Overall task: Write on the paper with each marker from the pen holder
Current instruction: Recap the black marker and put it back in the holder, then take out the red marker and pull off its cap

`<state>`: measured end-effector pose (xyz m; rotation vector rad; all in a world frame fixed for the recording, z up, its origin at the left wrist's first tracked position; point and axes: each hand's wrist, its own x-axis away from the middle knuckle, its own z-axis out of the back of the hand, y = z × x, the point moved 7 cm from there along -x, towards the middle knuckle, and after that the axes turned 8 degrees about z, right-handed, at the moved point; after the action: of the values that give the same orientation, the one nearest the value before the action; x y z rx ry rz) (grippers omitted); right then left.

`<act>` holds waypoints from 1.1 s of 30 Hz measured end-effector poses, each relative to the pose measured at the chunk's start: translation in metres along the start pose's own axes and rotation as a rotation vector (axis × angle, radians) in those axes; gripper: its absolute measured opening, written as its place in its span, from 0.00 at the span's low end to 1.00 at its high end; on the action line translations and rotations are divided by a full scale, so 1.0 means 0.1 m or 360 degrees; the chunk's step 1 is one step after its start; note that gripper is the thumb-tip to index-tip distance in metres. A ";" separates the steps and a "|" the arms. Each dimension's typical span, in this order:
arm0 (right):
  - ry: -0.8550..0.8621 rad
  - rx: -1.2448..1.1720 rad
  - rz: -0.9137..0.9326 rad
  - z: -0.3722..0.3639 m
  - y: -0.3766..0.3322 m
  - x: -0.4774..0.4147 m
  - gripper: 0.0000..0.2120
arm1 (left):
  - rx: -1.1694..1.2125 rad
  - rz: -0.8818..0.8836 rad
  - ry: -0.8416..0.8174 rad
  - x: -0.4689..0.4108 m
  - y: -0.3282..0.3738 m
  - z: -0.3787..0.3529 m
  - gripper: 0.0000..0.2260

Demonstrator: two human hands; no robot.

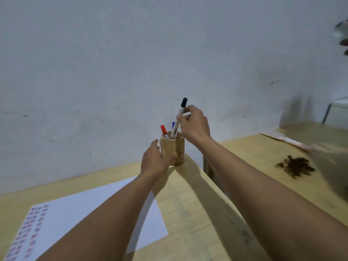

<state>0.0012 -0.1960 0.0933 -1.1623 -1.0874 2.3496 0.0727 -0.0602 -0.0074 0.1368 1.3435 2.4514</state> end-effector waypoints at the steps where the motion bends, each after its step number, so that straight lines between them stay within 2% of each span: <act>1: -0.0046 0.0018 -0.0008 -0.05 0.06 -0.02 0.08 | -0.0018 -0.0007 -0.0003 -0.03 0.00 -0.04 0.38; 8: -0.0266 0.0202 -0.0115 -0.30 0.42 -0.09 0.10 | 0.0060 -0.0044 0.0012 -0.16 0.03 -0.21 0.20; 12: -0.0292 0.0256 -0.0141 -0.36 0.48 -0.10 0.11 | 0.0028 -0.0012 0.0019 -0.18 0.00 -0.27 0.21; 16: -0.0310 0.0313 -0.0143 -0.42 0.52 -0.11 0.07 | -0.0039 -0.0012 0.0030 -0.22 -0.04 -0.30 0.20; 19: -0.0314 0.0337 -0.0122 -0.42 0.50 -0.13 0.08 | -0.0092 -0.0023 0.0038 -0.22 -0.03 -0.29 0.21; 23: -0.0238 0.0425 0.0106 -0.46 0.34 -0.17 0.11 | -0.0149 -0.0026 0.0047 -0.25 -0.05 -0.29 0.20; 26: -0.0293 0.0480 0.0282 -0.57 0.20 -0.15 0.10 | -0.0189 -0.0010 0.0054 -0.27 -0.07 -0.30 0.22; 28: -0.0321 0.0497 0.0294 -0.62 0.18 -0.15 0.11 | -0.0193 -0.0010 0.0065 -0.27 -0.07 -0.30 0.22; 33: -0.0339 0.0630 0.0270 -0.71 0.22 -0.14 0.04 | -0.0176 -0.0026 0.0083 -0.28 -0.07 -0.29 0.22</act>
<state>0.0664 -0.1838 0.0575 -0.9040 -0.5542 2.7054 0.0934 -0.0892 -0.0271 0.0351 1.2214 2.5248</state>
